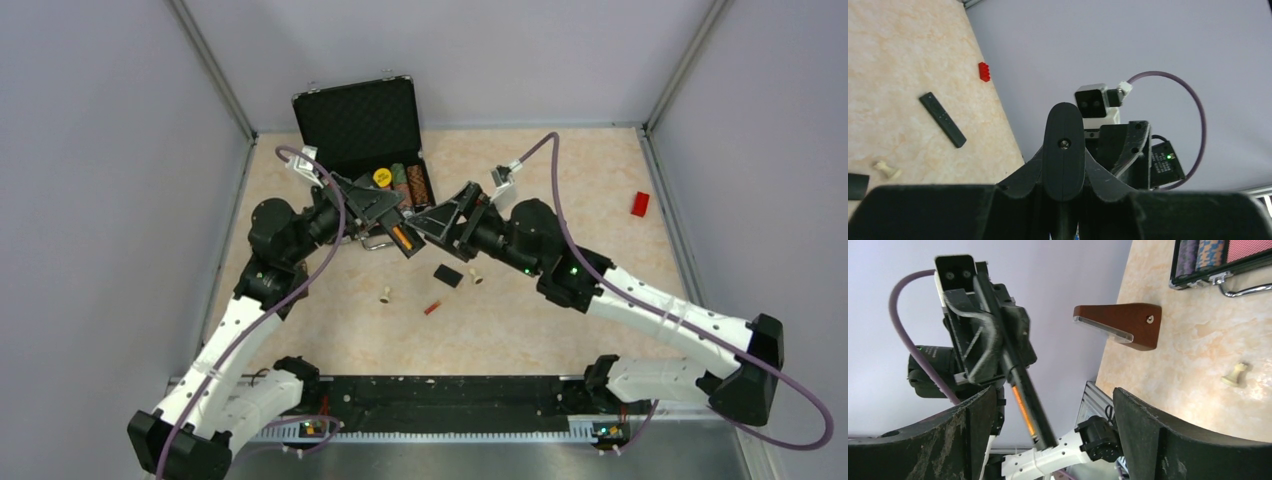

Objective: Load the batteries into the remote control

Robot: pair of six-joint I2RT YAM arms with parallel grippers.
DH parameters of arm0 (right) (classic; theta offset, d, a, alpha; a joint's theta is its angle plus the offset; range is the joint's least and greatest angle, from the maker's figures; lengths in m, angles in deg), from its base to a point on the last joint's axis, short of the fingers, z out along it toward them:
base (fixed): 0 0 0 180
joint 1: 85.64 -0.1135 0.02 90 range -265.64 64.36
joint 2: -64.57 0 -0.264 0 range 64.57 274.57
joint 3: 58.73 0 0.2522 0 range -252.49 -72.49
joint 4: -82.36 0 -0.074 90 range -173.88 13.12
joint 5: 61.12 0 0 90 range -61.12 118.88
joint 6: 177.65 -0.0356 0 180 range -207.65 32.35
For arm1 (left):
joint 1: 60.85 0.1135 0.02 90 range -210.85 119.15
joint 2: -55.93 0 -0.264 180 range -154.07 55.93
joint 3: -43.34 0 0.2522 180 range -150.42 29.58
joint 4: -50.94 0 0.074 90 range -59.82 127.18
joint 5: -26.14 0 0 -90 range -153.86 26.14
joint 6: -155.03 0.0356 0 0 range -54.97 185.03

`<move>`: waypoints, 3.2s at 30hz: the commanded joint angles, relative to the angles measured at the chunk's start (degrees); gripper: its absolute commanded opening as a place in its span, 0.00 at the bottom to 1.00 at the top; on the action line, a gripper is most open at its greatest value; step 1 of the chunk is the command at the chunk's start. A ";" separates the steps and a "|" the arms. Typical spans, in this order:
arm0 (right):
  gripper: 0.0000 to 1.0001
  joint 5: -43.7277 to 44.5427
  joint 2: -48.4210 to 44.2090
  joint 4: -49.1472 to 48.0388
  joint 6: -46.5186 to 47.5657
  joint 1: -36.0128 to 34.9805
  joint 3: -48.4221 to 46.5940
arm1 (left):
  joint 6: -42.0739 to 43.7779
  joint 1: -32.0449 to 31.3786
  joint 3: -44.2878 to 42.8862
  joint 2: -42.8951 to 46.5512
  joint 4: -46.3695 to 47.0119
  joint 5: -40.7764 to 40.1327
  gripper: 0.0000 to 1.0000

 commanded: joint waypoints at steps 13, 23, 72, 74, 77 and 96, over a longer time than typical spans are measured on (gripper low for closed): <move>0.59 14.92 -1.33 36.86 9.48 2.74 -4.84 | 23.87 0.47 0.49 2.55 -17.03 -6.85 0.00; 0.47 15.45 17.02 38.24 2.20 -2.98 -4.46 | 29.94 0.48 -0.07 7.93 -26.76 -22.10 0.00; 0.12 12.60 45.90 45.46 -10.53 -5.71 -19.19 | 33.25 0.47 -0.82 16.87 -36.65 -35.94 0.00; 0.10 12.81 45.60 45.41 -9.95 -5.76 -18.87 | 33.37 0.41 -0.98 16.74 -36.65 -35.84 0.00; 0.03 12.80 45.04 45.02 -7.12 -5.53 -18.84 | 33.34 0.46 -1.29 16.52 -36.67 -35.58 0.00; 0.00 -19.74 17.16 15.35 42.99 3.19 -4.59 | 32.49 0.44 -2.84 10.20 -31.98 -23.13 0.00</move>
